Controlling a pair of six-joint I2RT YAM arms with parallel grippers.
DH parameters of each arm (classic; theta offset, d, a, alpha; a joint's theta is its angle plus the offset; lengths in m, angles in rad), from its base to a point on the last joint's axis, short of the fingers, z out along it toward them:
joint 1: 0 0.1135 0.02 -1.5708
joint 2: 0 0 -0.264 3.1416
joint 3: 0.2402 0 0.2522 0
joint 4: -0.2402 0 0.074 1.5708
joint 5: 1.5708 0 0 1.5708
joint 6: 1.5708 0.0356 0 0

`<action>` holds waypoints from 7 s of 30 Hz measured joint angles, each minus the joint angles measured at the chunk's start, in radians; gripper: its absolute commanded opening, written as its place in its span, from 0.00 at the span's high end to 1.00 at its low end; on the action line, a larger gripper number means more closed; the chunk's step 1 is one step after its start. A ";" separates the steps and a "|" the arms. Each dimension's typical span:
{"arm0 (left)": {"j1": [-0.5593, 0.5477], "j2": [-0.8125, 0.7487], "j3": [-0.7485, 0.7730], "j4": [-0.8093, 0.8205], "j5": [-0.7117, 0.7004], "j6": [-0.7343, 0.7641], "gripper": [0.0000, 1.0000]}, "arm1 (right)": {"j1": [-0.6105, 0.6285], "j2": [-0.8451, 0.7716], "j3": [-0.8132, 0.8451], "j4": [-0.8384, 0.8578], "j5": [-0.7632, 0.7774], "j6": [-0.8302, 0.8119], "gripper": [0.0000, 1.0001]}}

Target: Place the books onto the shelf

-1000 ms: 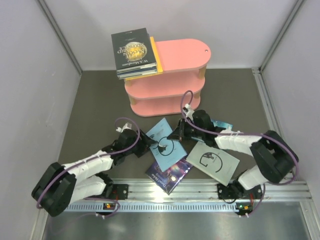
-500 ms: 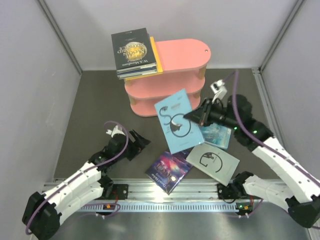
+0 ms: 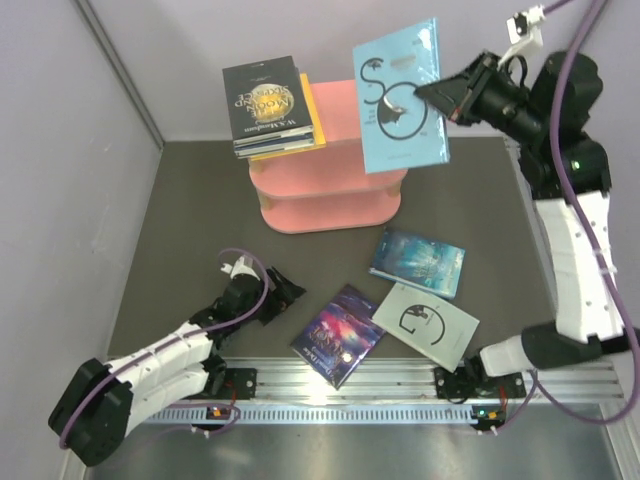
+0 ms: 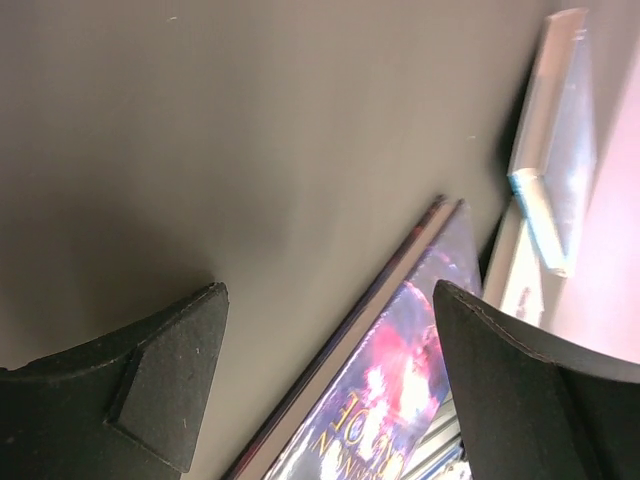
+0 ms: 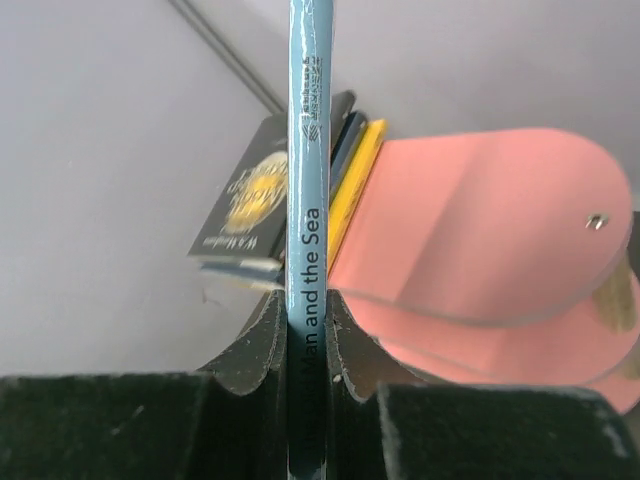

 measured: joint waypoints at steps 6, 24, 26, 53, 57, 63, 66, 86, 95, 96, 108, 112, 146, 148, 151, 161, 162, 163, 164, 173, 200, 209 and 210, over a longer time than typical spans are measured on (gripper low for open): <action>0.000 0.063 -0.076 0.245 0.009 0.000 0.10 | -0.105 0.370 0.332 -0.027 -0.098 0.053 1.00; -0.001 0.230 -0.087 0.494 0.035 0.027 0.07 | -0.170 0.687 0.424 0.065 -0.274 0.230 0.04; -0.001 0.230 -0.087 0.494 0.035 0.027 0.07 | -0.170 0.687 0.410 0.079 -0.256 0.182 0.00; -0.001 0.236 -0.090 0.505 0.043 0.034 0.07 | -0.447 0.029 -0.467 -0.014 0.139 -0.128 0.00; -0.001 0.262 -0.087 0.532 0.052 0.040 0.07 | -0.478 -0.045 -0.743 0.048 0.143 -0.089 0.00; -0.001 0.281 -0.080 0.547 0.070 0.055 0.07 | -0.478 -0.049 -1.129 0.076 0.140 -0.014 0.00; -0.002 0.282 -0.080 0.549 0.073 0.060 0.07 | -0.479 -0.054 -1.230 0.081 0.135 0.022 0.00; -0.002 0.294 -0.080 0.565 0.104 0.079 0.08 | -0.484 -0.154 -1.601 0.586 -0.053 0.232 0.30; -0.002 0.296 -0.080 0.565 0.107 0.080 0.09 | -0.496 -0.169 -1.710 0.739 -0.073 0.283 1.00; -0.002 0.296 -0.080 0.563 0.106 0.080 0.10 | -0.496 -0.176 -1.710 0.737 -0.076 0.285 1.00; -0.057 0.087 -0.018 0.277 0.117 0.035 0.03 | -0.391 -0.740 -1.672 0.422 -0.097 0.316 1.00; -0.138 0.091 0.087 0.239 0.093 -0.005 0.02 | -0.349 -0.866 -1.632 0.317 -0.080 0.346 1.00; -0.627 0.759 0.270 0.750 -0.393 -0.593 0.03 | -0.167 -1.109 -1.615 -0.039 -0.012 0.585 1.00; -0.634 0.697 0.252 0.727 -0.406 -0.605 0.03 | -0.167 -1.098 -1.615 -0.039 -0.030 0.588 1.00; -0.657 0.602 0.246 0.671 -0.435 -0.614 0.02 | -0.164 -1.088 -1.615 -0.037 -0.044 0.594 1.00; -0.681 0.536 0.220 0.609 -0.568 -0.621 0.01 | -0.162 -1.099 -1.616 -0.033 -0.065 0.620 1.00; -0.676 0.562 0.223 0.613 -0.568 -0.623 0.01 | -0.162 -1.106 -1.616 -0.033 -0.067 0.623 1.00; -0.671 0.594 0.228 0.621 -0.567 -0.626 0.01 | -0.162 -1.111 -1.616 -0.034 -0.069 0.625 1.00; -0.668 0.624 0.234 0.627 -0.562 -0.628 0.01 | -0.162 -1.117 -1.616 -0.034 -0.072 0.628 1.00; -0.612 0.877 0.360 0.767 -0.497 -0.651 0.01 | -0.162 -1.168 -1.617 -0.054 -0.103 0.648 1.00; -0.426 0.633 0.399 0.447 -0.390 -0.412 1.00 | -0.156 -1.100 -1.336 -0.168 -0.166 0.472 0.00; -0.372 0.409 0.398 0.307 -0.319 -0.285 1.00 | -0.156 -1.019 -1.311 -0.235 -0.111 0.362 0.00; -0.373 0.396 0.398 0.306 -0.308 -0.286 1.00 | -0.156 -1.018 -1.330 -0.230 -0.110 0.364 0.00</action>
